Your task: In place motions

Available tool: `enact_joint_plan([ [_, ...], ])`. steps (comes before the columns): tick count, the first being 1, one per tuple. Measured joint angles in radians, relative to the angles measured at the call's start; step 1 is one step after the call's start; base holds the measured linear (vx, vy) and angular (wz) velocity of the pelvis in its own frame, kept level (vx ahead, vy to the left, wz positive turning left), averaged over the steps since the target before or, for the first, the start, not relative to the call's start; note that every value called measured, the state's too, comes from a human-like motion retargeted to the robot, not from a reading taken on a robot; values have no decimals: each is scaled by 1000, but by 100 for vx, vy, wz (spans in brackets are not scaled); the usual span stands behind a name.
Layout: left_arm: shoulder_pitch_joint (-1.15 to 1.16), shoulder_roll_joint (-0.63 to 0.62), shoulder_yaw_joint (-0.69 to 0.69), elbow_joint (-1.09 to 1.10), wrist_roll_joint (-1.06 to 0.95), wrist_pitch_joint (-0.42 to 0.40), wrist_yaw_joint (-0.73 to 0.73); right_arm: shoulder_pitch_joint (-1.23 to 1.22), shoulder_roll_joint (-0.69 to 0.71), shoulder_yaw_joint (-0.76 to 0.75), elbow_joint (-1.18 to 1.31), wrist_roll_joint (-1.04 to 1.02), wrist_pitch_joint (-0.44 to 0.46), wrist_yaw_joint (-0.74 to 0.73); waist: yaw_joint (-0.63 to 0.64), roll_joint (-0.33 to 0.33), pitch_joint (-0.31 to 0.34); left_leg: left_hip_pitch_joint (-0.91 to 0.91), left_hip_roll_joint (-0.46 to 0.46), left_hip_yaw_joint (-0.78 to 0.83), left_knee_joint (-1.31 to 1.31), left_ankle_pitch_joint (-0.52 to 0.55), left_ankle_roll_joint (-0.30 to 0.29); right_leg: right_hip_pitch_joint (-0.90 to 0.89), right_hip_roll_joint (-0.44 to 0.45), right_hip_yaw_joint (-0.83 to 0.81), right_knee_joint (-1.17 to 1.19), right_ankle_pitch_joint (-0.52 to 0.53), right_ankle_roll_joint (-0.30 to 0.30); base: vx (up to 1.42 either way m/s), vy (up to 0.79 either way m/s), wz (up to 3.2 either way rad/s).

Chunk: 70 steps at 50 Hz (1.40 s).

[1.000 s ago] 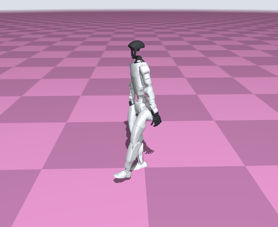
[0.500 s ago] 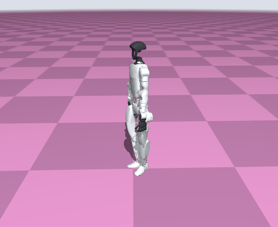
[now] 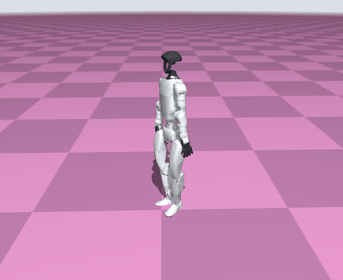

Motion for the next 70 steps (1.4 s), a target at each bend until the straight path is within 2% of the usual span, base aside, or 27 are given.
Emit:
enact_joint_plan([
  [5,-3,-8,2,-10,-7,-2,4,4,-18,-14,23,2,4,-10,-8,4,12,1,-20,-32,-7,4,21,10,6,-31,-1,-4,-1,-4,-2,30],
  [14,-35,5,-17,-43,11,7,-6,13,-28,-24,56,2,14,-22,140,-25,32,-72,3,91,40,24,29,-5,11,100,3,18,-8,-4,-3,-56],
  [20,-45,7,-32,-59,11,11,-4,13,-20,-24,44,2,10,-17,184,-37,43,-95,-4,118,67,14,42,-9,9,138,4,28,-8,-2,-1,-16],
  [35,-9,-4,4,-64,-24,-3,-9,-4,-12,-4,8,18,-7,-10,62,-27,21,-44,-32,-10,48,-34,22,1,-32,30,7,18,19,-6,1,34],
  [45,-23,0,7,-64,-27,1,6,10,-17,-10,-1,26,-7,-10,79,-36,37,-38,-42,-27,81,-78,29,8,-65,16,44,-4,33,-12,6,-6],
  [49,-31,2,6,-63,-25,-3,7,15,-20,-13,-19,21,-10,-25,74,-23,48,-50,-24,-48,104,-99,33,-28,-66,34,144,-17,4,-17,6,-3],
  [53,-28,11,2,-61,-27,-7,3,21,-23,-2,-43,19,-17,-40,59,1,64,-59,12,-56,125,-117,37,-95,-32,92,278,-11,-78,-14,6,-12],
  [55,-34,19,2,-48,-19,-5,-1,21,-22,-3,-52,24,-19,-47,51,2,79,-56,24,-48,134,-124,41,-125,-18,100,313,-14,-93,-14,2,-8],
  [64,-33,43,6,-36,-15,-1,3,43,-27,-43,-47,69,-27,-66,-14,-62,131,4,-47,-61,135,-147,78,-271,-36,88,111,-5,-9,-4,1,12],
  [70,-38,43,2,-32,-18,1,3,48,-34,-62,-10,83,-18,-73,-52,-60,163,51,-49,-71,109,-142,92,-378,-47,47,28,-13,13,0,4,11],
])
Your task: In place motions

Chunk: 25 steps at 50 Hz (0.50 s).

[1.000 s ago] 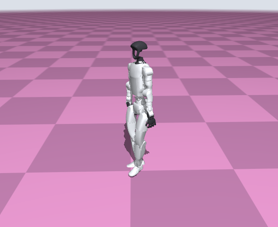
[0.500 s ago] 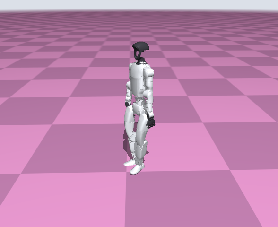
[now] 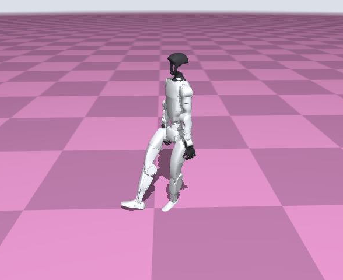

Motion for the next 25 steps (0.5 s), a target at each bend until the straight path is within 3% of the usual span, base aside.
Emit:
enact_joint_plan([
  [7,-14,-9,-15,-17,-4,-2,-7,1,-3,-52,7,73,-6,15,73,-2,1,23,-10,104,-55,8,5,-92,59,120,2,5,-49,1,4,-50],
  [13,-9,-23,-18,-28,-5,-4,-10,2,-9,-51,8,74,-5,18,19,39,-27,-2,12,58,-48,5,-5,-31,14,48,10,6,-32,6,3,43],
  [19,-8,-26,-10,-28,-10,-3,-8,-13,-5,-13,-6,19,1,11,44,69,-74,-60,45,86,-38,-1,-29,73,2,18,146,26,-79,3,4,-26],
  [25,-7,-23,-8,-32,-6,-1,-8,-21,5,14,-32,10,-1,0,90,105,-107,-104,95,114,-26,-13,-52,198,50,115,276,31,-104,9,2,-30],
])
